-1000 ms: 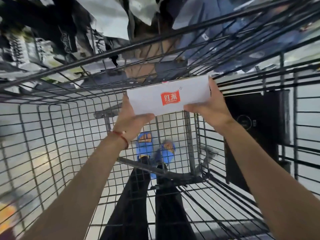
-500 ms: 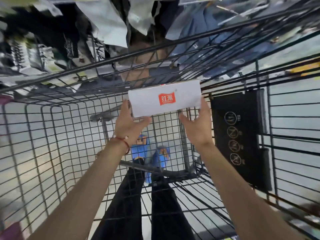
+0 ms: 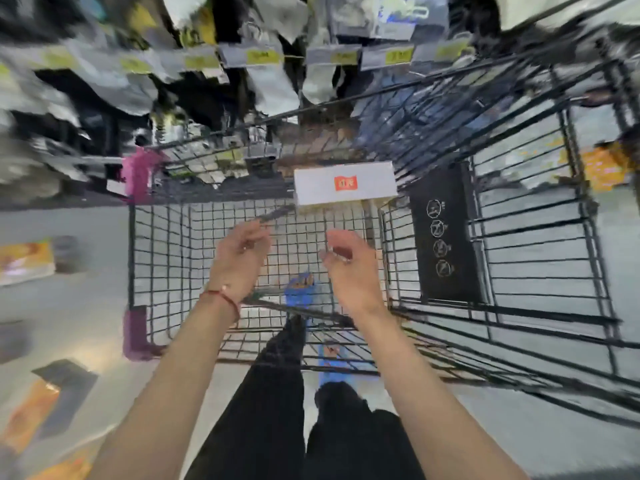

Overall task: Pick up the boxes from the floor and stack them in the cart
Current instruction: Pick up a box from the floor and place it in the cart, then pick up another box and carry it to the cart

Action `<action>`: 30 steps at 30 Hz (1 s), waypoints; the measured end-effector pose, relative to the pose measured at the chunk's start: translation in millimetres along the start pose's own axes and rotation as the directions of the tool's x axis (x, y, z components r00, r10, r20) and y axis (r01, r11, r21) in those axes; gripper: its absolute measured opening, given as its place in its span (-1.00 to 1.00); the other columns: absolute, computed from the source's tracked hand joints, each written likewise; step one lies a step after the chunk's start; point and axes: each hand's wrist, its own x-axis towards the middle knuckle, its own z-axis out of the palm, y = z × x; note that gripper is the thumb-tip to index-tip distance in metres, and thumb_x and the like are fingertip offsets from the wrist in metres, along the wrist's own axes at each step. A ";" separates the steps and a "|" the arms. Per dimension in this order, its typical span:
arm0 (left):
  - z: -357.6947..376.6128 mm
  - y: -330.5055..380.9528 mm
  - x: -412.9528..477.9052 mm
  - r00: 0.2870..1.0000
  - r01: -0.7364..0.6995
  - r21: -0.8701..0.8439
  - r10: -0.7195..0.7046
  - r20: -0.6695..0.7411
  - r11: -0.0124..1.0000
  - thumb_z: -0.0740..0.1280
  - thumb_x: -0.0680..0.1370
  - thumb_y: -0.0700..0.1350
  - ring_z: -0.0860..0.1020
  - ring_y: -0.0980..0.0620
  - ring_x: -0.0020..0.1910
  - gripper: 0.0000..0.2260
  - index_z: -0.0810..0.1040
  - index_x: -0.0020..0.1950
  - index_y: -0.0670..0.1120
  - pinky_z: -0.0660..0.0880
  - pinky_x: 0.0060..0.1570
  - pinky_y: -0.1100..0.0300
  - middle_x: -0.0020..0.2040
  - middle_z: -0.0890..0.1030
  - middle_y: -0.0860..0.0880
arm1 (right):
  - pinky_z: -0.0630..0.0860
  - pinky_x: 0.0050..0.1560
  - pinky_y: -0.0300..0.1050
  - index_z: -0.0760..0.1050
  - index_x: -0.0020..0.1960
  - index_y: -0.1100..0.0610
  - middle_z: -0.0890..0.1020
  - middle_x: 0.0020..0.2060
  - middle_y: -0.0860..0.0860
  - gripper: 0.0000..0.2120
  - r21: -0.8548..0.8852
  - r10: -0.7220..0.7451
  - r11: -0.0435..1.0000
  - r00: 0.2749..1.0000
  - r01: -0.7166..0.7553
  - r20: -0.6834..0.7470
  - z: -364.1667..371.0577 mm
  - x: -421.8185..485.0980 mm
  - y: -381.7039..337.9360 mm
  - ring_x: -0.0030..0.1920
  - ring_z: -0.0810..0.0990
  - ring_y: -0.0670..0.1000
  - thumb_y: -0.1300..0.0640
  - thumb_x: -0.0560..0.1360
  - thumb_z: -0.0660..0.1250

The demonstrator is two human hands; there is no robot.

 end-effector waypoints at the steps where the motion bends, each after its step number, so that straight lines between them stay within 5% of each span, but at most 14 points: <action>1: -4.5 2.1 -18.2 0.999 -0.007 -0.036 0.005 -0.032 0.999 0.37 0.59 -0.20 0.59 0.00 0.20 -0.77 0.58 0.04 0.17 0.47 0.32 -0.12 0.09 0.67 0.10 | 0.40 0.02 -0.53 0.57 0.21 0.00 0.62 0.18 -0.09 -0.74 0.004 -0.024 1.000 1.000 0.024 0.003 1.1 -12.2 -1.5 0.26 0.56 -0.05 0.28 0.60 0.38; 5: -24.1 -1.2 -89.2 0.995 -0.049 -0.189 0.032 -0.091 0.981 0.38 0.58 -0.28 0.65 0.20 -0.06 -0.73 0.57 0.26 -0.07 0.56 0.11 0.10 -0.09 0.68 0.14 | 0.48 0.26 -0.27 0.59 0.23 0.04 0.64 0.15 -0.10 -0.75 0.024 -0.108 0.994 0.992 0.106 0.072 4.2 -63.8 -5.5 0.18 0.59 -0.10 0.27 0.60 0.37; 7: -38.3 -5.7 -122.7 0.992 -0.060 -0.234 0.032 -0.122 0.970 0.35 0.59 -0.29 0.64 0.25 -0.03 -0.71 0.55 0.30 -0.10 0.53 0.04 0.21 0.05 0.67 0.10 | 0.48 0.21 -0.28 0.58 0.21 -0.01 0.65 0.11 -0.13 -0.74 0.020 -0.136 0.991 0.981 0.135 0.136 7.6 -89.6 -9.7 0.12 0.60 -0.15 0.26 0.60 0.38; 9: -55.8 -11.3 -153.5 0.985 -0.062 -0.283 0.013 -0.170 0.957 0.36 0.58 -0.28 0.61 0.13 0.12 -0.71 0.56 0.28 -0.08 0.51 0.08 0.18 0.21 0.63 0.03 | 0.47 0.11 -0.33 0.57 0.14 -0.06 0.65 0.02 -0.16 -0.73 0.005 -0.178 0.984 0.966 0.180 0.188 14.2 -111.1 -14.4 0.05 0.60 -0.21 0.29 0.58 0.39; 13: -94.7 -28.1 -206.7 0.957 -0.097 -0.379 -0.018 -0.289 0.920 0.36 0.57 -0.29 0.59 0.02 0.10 -0.72 0.57 0.27 -0.13 0.51 0.05 0.16 0.14 0.63 -0.06 | 0.48 0.03 -0.44 0.60 0.21 0.06 0.64 -0.02 -0.17 -0.75 -0.061 -0.226 0.963 0.911 0.262 0.344 36.9 -152.5 -28.6 -0.02 0.57 -0.28 0.30 0.59 0.39; 18: -145.5 -52.8 -248.1 0.925 -0.146 -0.487 -0.056 -0.376 0.861 0.42 0.52 -0.21 0.57 -0.07 0.16 -0.80 0.56 0.12 -0.04 0.46 0.12 0.08 0.20 0.61 -0.11 | 0.49 0.00 -0.47 0.59 0.24 0.17 0.69 0.04 0.02 -0.75 -0.075 -0.276 0.931 0.825 0.356 0.494 86.0 -192.5 -46.7 0.03 0.64 -0.12 0.35 0.58 0.37; 23: -206.7 -86.8 -272.6 0.861 -0.203 -0.538 -0.112 -0.496 0.818 0.26 0.64 -0.24 0.59 -0.03 0.05 -0.83 0.53 0.20 -0.09 0.47 0.11 0.08 0.04 0.63 -0.01 | 0.58 0.17 -0.19 0.61 0.19 0.21 0.70 0.06 0.11 -0.75 -0.094 -0.300 0.892 0.736 0.442 0.606 161.3 -224.2 -56.2 0.07 0.67 0.02 0.39 0.55 0.39; 30: -319.6 -143.0 -298.0 0.806 -0.194 -0.576 -0.206 -0.555 0.794 0.30 0.63 -0.21 0.61 -0.02 0.10 -0.83 0.55 0.20 -0.08 0.50 0.13 0.09 0.09 0.64 -0.03 | 0.54 0.08 -0.21 0.58 0.08 -0.04 0.69 0.01 0.05 -0.74 -0.093 -0.247 0.895 0.655 0.437 0.714 284.3 -275.4 -69.7 0.00 0.63 -0.07 0.32 0.59 0.38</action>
